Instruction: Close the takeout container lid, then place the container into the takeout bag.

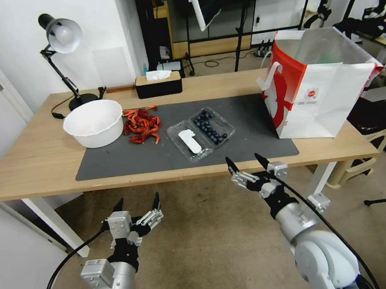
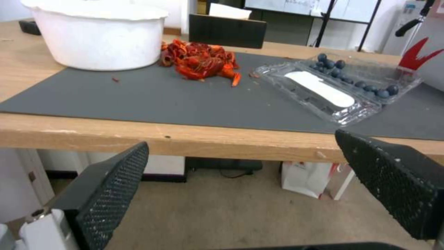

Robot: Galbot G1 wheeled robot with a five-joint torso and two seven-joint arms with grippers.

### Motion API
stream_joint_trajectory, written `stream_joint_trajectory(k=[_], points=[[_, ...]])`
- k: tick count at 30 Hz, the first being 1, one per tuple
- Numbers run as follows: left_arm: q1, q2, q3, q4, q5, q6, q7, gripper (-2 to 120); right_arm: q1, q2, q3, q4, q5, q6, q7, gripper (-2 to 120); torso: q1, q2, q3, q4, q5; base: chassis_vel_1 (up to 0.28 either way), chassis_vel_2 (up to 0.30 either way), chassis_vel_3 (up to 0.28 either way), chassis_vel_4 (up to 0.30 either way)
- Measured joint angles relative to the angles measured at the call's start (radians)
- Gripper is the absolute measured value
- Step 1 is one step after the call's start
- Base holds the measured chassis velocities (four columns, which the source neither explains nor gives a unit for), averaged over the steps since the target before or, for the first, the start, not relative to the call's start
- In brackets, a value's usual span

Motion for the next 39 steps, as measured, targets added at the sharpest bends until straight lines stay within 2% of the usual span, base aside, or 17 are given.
stream_joint_trajectory(k=[2,8,19,30,39], points=[[0.0,-0.002,-0.001,0.002,0.0,0.0,0.001,100,0.014,-0.006,-0.009,-0.008,0.028,-0.014,0.012,100,0.0,0.0,0.0,-0.0002,0.0,0.0,0.0,0.0,0.0],[0.004,-0.012,-0.02,0.012,0.0,-0.005,0.004,100,0.135,-0.028,-0.074,-0.068,0.241,-0.119,0.137,100,0.0,0.0,0.0,0.0,0.0,0.0,0.0,0.0,0.0],[0.01,-0.02,-0.043,0.025,-0.006,-0.014,0.005,100,0.303,-0.031,-0.145,-0.139,0.448,-0.281,0.346,100,0.0,0.0,0.0,0.0,0.0,0.0,0.0,0.0,0.0],[0.012,-0.032,-0.05,0.032,-0.016,-0.017,0.009,100,0.384,-0.024,-0.15,-0.175,0.5,-0.385,0.47,100,0.0,0.0,0.0,0.0,0.0,0.0,0.0,0.0,0.0],[0.017,-0.038,-0.059,0.029,-0.019,-0.017,0.015,100,0.418,-0.025,-0.151,-0.213,0.514,-0.413,0.491,100,0.0,0.0,0.0,0.0,0.0,0.0,0.0,0.0,0.0]])
